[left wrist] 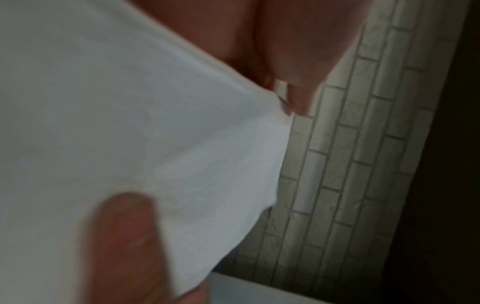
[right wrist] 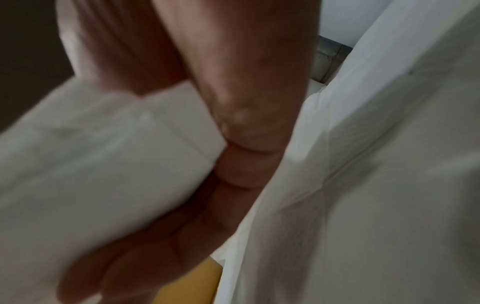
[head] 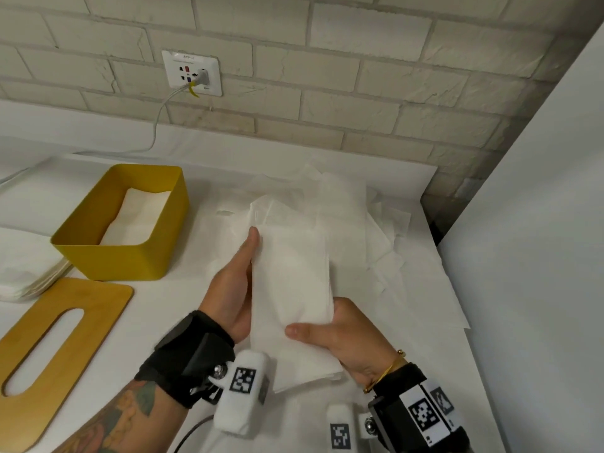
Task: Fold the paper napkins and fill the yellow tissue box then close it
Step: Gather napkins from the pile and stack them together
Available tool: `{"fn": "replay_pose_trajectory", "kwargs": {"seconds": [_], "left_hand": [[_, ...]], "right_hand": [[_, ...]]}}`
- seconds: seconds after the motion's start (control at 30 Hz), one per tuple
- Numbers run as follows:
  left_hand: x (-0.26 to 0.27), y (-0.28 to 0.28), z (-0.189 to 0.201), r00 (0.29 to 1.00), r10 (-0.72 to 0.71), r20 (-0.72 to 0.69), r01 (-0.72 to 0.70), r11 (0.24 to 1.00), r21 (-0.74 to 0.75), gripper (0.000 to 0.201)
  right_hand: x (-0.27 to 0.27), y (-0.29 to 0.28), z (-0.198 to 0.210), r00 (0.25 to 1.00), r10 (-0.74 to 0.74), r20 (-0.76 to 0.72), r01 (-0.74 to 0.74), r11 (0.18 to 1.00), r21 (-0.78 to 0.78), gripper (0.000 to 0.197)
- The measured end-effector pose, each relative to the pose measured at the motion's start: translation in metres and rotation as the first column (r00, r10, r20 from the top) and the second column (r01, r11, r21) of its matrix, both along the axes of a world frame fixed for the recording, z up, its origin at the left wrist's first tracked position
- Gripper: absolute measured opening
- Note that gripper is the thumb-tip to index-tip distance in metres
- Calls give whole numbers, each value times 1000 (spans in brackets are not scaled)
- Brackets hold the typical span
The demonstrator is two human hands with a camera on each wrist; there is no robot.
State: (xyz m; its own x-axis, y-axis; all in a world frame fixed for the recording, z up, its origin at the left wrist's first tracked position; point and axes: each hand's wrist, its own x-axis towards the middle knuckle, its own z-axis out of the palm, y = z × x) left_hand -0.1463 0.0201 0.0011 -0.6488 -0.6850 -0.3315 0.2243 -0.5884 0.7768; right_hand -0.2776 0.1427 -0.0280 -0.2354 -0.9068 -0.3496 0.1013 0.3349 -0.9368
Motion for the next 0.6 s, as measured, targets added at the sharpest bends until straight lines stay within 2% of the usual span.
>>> {"fn": "replay_pose_trajectory", "kwargs": {"seconds": [0.1, 0.2, 0.3, 0.37, 0.4, 0.47, 0.53, 0.6], "left_hand": [[2, 14, -12, 991, -115, 75, 114, 993, 5, 47], [5, 11, -18, 997, -11, 80, 12, 1000, -12, 42], [14, -4, -14, 995, 95, 15, -94, 996, -7, 39], [23, -13, -11, 993, 110, -39, -110, 994, 2, 37], [27, -16, -10, 992, 108, -62, -107, 994, 9, 36], [34, -17, -10, 991, 100, -84, -98, 995, 31, 35], [37, -16, -12, 991, 89, -101, -81, 993, 80, 35], [39, -12, -15, 993, 73, -91, -58, 986, 154, 41]], "right_hand": [[-2, -4, -2, 1000, -2, 25, 2, 1000, 3, 34], [-2, -1, -6, 998, 58, 26, -60, 997, 48, 33], [-5, 7, 1, 955, 296, -14, -291, 945, 152, 21], [-20, 6, 13, 938, 337, -80, -316, 927, 202, 23], [-32, 2, 19, 960, 253, -122, -228, 956, 187, 23], [-61, -11, 31, 985, -77, -153, 90, 992, 84, 19], [-90, -31, 38, 916, -372, -146, 376, 927, -7, 15], [-117, -54, 32, 837, -513, -190, 520, 854, -16, 11]]}}
